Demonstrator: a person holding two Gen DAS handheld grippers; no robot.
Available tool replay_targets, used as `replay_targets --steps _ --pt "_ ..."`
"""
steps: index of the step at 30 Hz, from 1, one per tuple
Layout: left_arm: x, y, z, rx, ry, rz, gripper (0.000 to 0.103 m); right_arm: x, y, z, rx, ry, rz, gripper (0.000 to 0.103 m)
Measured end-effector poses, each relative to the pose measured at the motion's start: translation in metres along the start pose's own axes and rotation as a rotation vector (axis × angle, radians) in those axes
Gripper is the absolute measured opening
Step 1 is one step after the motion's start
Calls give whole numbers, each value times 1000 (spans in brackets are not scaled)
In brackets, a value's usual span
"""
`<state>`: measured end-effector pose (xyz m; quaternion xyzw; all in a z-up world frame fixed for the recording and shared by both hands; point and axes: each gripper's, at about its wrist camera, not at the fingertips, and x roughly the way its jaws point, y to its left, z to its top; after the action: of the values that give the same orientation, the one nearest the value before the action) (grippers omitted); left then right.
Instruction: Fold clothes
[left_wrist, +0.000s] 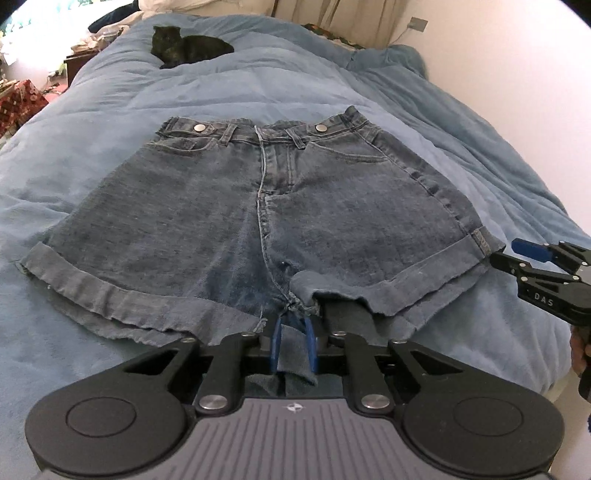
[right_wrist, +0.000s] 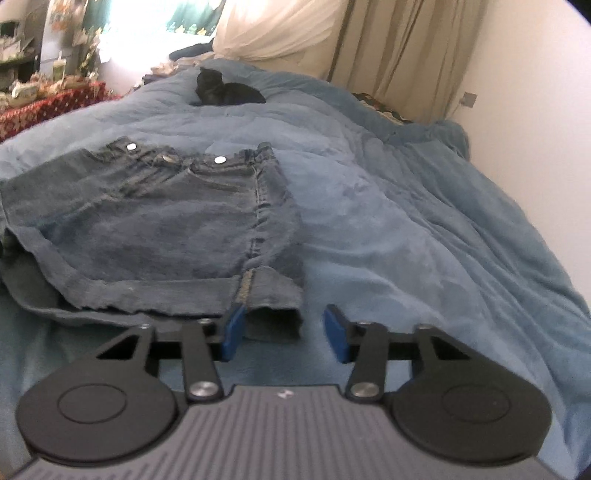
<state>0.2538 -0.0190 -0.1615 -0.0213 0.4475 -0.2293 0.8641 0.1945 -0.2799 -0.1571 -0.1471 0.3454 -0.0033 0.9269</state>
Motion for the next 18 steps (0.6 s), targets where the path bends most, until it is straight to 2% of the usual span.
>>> replay_targets --steps 3,6,10,14,18 --pt "6 2 2 -9 5 -4 9 6 -2 -1 -12 12 19 36" --pt "8 3 3 -17 5 -1 8 6 0 -3 -44 21 26 30" --pt "8 5 2 -28 6 1 6 7 1 -7 -89 22 2 30" --pt "8 4 -1 -21 6 3 6 11 1 -2 -73 -1 -24 30" --pt "12 -2 3 -12 15 17 10 14 6 7 -73 -37 -38 34"
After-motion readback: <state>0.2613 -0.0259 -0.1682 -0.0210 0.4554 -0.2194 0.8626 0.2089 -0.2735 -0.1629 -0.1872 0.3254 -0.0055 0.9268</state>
